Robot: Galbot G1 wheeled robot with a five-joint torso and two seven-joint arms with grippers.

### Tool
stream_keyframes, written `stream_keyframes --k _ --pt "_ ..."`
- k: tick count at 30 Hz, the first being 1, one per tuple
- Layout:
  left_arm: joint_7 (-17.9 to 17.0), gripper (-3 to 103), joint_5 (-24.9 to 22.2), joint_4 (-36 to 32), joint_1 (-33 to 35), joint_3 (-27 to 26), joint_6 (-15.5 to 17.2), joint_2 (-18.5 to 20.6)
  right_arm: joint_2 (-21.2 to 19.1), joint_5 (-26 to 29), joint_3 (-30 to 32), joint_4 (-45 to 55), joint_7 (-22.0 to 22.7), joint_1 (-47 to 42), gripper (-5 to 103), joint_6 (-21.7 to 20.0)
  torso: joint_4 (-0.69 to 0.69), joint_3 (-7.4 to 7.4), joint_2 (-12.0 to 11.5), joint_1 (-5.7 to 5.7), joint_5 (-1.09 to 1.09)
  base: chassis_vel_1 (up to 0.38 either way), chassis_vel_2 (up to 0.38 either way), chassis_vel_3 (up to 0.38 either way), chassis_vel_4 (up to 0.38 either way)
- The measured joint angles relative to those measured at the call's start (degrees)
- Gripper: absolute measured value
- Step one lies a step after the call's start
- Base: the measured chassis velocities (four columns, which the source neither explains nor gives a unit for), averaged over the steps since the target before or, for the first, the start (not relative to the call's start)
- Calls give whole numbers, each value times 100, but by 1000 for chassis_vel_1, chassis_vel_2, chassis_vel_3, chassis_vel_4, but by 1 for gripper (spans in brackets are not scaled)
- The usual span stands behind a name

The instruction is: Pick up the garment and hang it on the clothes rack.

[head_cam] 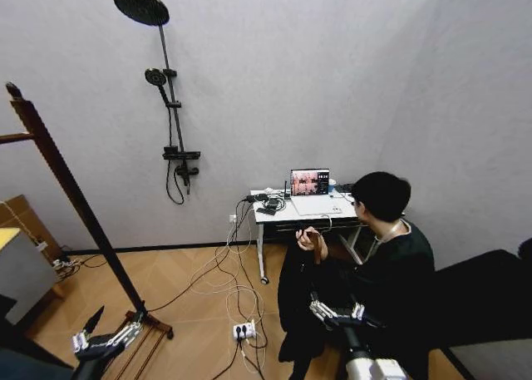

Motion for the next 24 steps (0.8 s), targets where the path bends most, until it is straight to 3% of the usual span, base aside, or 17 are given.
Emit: stream_keyframes --k 24 --pt "0 100 0 0 1 0 0 0 0 0 0 0 0 -2 100 0 0 -2 3 -8 0 6 -7 -6 5"
